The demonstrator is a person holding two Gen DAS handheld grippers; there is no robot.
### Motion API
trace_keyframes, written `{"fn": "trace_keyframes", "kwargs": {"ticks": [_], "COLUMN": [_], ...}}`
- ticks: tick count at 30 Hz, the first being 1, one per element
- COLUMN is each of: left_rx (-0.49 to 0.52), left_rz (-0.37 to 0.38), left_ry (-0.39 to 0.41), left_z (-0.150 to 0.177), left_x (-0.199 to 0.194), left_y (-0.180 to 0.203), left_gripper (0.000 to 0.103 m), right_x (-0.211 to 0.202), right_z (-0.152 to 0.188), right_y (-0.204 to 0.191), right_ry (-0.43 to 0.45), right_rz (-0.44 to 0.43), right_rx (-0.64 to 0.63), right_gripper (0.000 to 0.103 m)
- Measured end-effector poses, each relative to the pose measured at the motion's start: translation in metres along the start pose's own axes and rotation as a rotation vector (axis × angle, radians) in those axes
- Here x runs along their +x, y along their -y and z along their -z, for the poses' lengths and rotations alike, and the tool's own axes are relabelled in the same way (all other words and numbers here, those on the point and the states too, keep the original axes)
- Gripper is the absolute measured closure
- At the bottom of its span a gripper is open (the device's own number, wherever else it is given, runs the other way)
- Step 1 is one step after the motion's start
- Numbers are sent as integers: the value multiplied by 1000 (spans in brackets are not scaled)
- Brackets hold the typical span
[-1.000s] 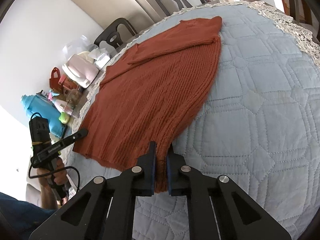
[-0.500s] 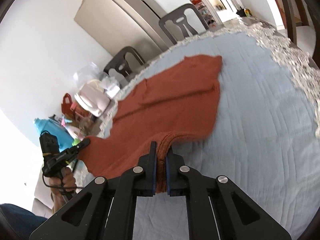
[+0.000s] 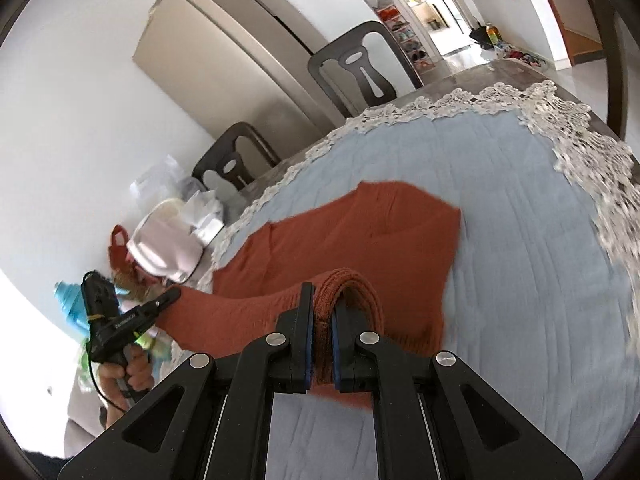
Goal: Fold small clothes
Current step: 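Lift the hem with both grippers and fold it over toward the collar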
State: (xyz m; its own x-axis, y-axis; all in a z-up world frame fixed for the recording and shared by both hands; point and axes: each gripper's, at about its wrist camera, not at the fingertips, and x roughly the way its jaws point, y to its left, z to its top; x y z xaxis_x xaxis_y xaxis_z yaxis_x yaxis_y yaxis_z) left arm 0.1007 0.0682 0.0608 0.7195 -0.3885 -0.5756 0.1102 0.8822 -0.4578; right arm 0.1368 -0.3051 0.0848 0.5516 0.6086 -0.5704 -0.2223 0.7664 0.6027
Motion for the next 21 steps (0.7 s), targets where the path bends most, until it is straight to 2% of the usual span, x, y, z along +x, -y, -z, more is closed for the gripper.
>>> {"fn": "trace_keyframes", "kwargs": {"ticks": [6, 11, 17, 21], "left_rx": [-33, -106, -131, -208], "left_rz": [-14, -47, -19, 6], "left_ry": [-49, -118, -122, -145], "left_z": [-21, -18, -22, -34], "left_x": [43, 77, 79, 90], "left_y": [-12, -37, -38, -47], "left_gripper": [95, 95, 95, 95], "right_x": [35, 62, 69, 87], "right_z": [-23, -27, -47, -57], "right_y": [24, 44, 44, 58], "right_ry": [-36, -97, -83, -133], "right_rz": [10, 29, -17, -33], "right_rx": [58, 114, 144, 240], "right_gripper": [96, 96, 95, 94]}}
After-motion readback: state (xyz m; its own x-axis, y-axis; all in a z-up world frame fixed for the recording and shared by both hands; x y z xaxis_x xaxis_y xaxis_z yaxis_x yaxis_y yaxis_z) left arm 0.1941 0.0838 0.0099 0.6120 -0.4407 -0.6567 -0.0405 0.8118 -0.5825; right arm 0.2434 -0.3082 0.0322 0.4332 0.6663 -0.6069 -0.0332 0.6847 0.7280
